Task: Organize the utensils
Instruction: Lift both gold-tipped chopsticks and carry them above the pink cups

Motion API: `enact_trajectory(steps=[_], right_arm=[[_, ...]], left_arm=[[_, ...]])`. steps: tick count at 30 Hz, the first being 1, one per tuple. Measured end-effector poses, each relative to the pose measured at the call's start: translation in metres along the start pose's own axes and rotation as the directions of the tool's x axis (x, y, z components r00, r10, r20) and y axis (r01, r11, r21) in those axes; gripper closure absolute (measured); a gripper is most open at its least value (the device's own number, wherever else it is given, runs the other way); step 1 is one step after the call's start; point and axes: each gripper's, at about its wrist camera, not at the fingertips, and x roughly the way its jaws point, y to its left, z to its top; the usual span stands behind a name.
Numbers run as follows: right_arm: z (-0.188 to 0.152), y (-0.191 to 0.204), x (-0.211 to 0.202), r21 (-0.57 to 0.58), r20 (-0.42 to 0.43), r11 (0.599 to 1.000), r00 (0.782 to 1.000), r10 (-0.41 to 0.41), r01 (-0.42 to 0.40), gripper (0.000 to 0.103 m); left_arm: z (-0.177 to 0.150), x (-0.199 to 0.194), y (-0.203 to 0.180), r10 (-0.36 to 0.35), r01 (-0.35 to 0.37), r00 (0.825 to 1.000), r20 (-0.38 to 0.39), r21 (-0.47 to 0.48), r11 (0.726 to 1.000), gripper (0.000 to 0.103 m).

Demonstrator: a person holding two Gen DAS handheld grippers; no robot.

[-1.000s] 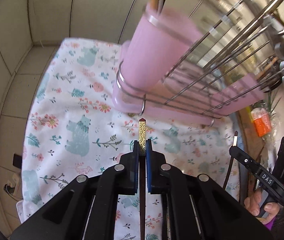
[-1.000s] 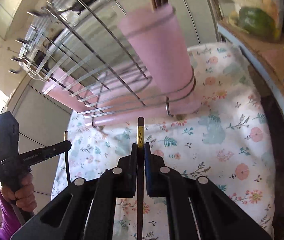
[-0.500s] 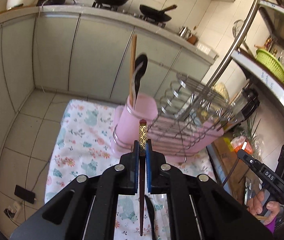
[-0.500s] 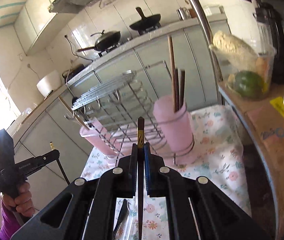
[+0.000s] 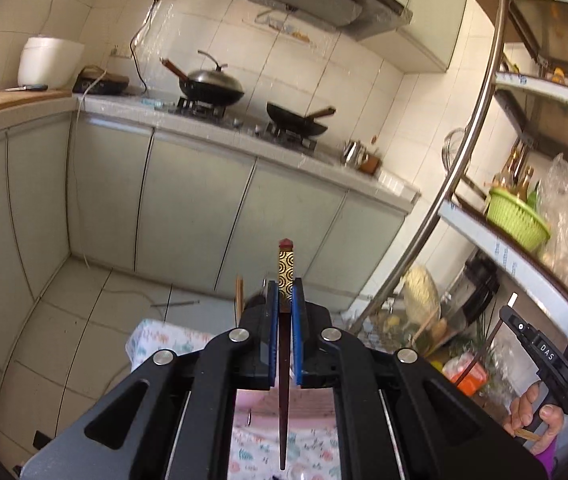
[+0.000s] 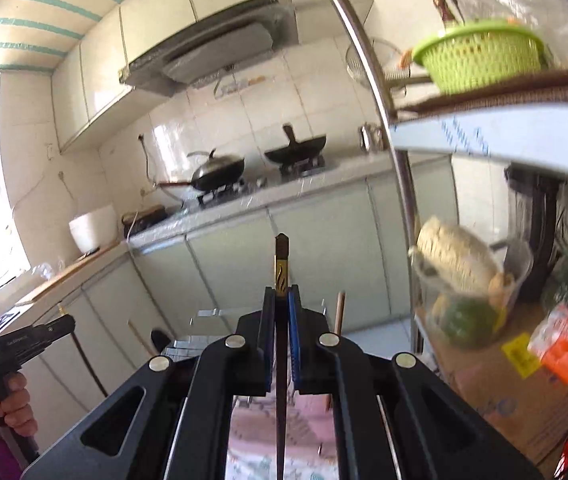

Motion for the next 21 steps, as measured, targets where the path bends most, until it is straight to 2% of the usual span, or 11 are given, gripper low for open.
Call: enact_trajectory(steps=[5,8,21], right_arm=[[0.023,0.001,-0.001,-0.04,0.124,0.998,0.991,-0.053,0.058,0.097],[0.031,-0.002,0.006,-0.047,0.159,0.996,0.985,-0.07,0.079,0.097],[0.005,-0.021,0.06,-0.062,0.116,0.992,0.988,-0.104,0.112,0.097]], left_arm=[[0.031,-0.001,0.0,0.015,-0.012,0.994,0.104,-0.028,1.0,0.098],[0.042,0.006,0.003,0.036,-0.031,0.99,0.133,-0.044,0.999,0.098],[0.037,0.048,0.019,0.12,-0.112,0.982,0.146,-0.058,0.992,0.098]])
